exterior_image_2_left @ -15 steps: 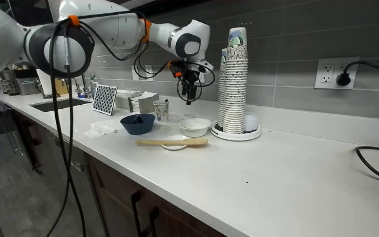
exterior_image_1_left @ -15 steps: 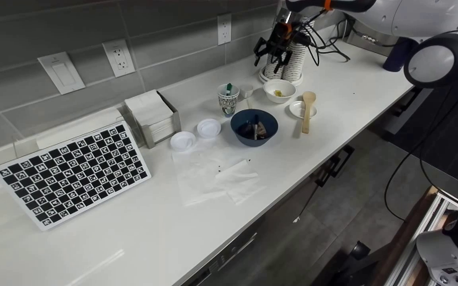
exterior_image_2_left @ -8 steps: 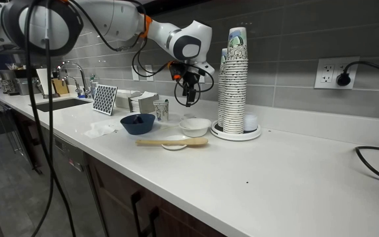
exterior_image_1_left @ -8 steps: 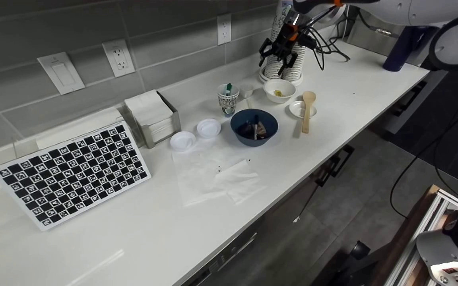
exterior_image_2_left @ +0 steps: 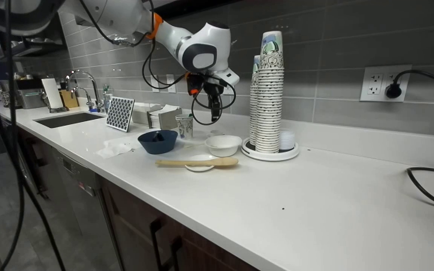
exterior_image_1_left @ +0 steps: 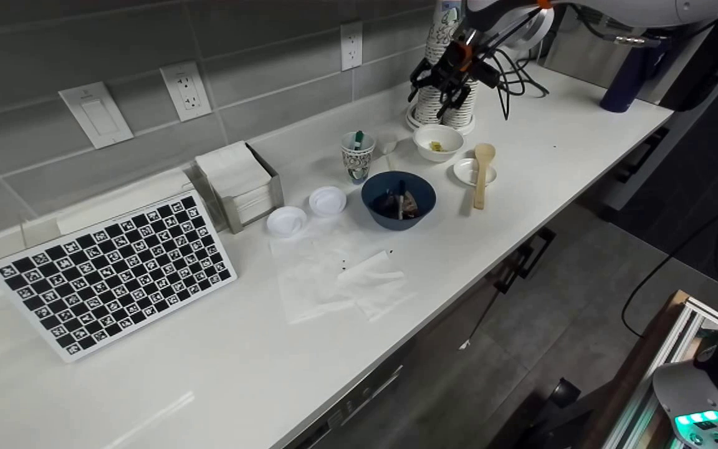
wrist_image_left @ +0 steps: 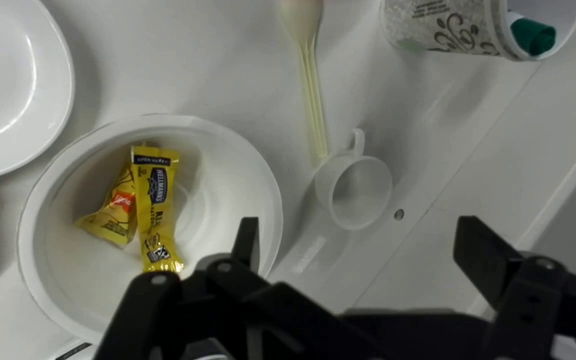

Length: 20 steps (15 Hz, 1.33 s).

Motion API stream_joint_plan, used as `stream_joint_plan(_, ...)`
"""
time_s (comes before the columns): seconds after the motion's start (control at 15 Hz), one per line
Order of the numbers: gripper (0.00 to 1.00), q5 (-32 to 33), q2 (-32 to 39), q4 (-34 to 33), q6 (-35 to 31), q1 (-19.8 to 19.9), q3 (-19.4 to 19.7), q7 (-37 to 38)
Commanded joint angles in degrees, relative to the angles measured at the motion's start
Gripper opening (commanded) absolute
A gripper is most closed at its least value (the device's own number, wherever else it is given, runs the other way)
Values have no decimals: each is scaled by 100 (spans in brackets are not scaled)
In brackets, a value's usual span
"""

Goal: Remove the cooking stick and small white mug from the white bowl and put them on the counter

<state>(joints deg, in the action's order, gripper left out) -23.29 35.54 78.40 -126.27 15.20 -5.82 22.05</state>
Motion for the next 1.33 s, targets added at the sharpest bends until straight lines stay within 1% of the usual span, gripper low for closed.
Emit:
stream_joint_plan(0.0,100,-493,-844,1366,-1261,-200,179,-562)
stream_joint_plan(0.13,100,-792,-1136,1903,-2062,-204,94,-927)
stream_joint_plan(0.27,100,-1301,-1434,2468,-2919,-142,-94,-1392)
stream_joint_plan(0.4,100,-2127,-1778,3049,-3650,4,-392,-2053)
stream_joint_plan(0.47,100,-2593,-1967,3354,-3955,217,-706,-2464)
stream_joint_plan(0.53,100,-3072,-2196,3652,-4121,375,-949,-2896)
stream_joint_plan(0.6,100,-3536,-2376,3839,-4240,625,-1283,-3306)
stream_joint_plan(0.73,100,-4464,-2776,4157,-4291,1040,-1802,-4089)
stream_joint_plan(0.87,100,-5374,-3306,4523,-4040,1261,-1977,-4884)
stream_joint_plan(1.0,100,-6282,-3892,4883,-3794,1371,-1971,-5616)
stream_joint_plan(1.07,100,-6742,-4212,5111,-3582,1386,-1872,-6033)
stream_joint_plan(1.2,100,-7416,-4851,5660,-3202,1406,-1661,-6622)
stream_joint_plan(1.27,100,-7679,-5150,5930,-3185,1416,-1560,-6823)
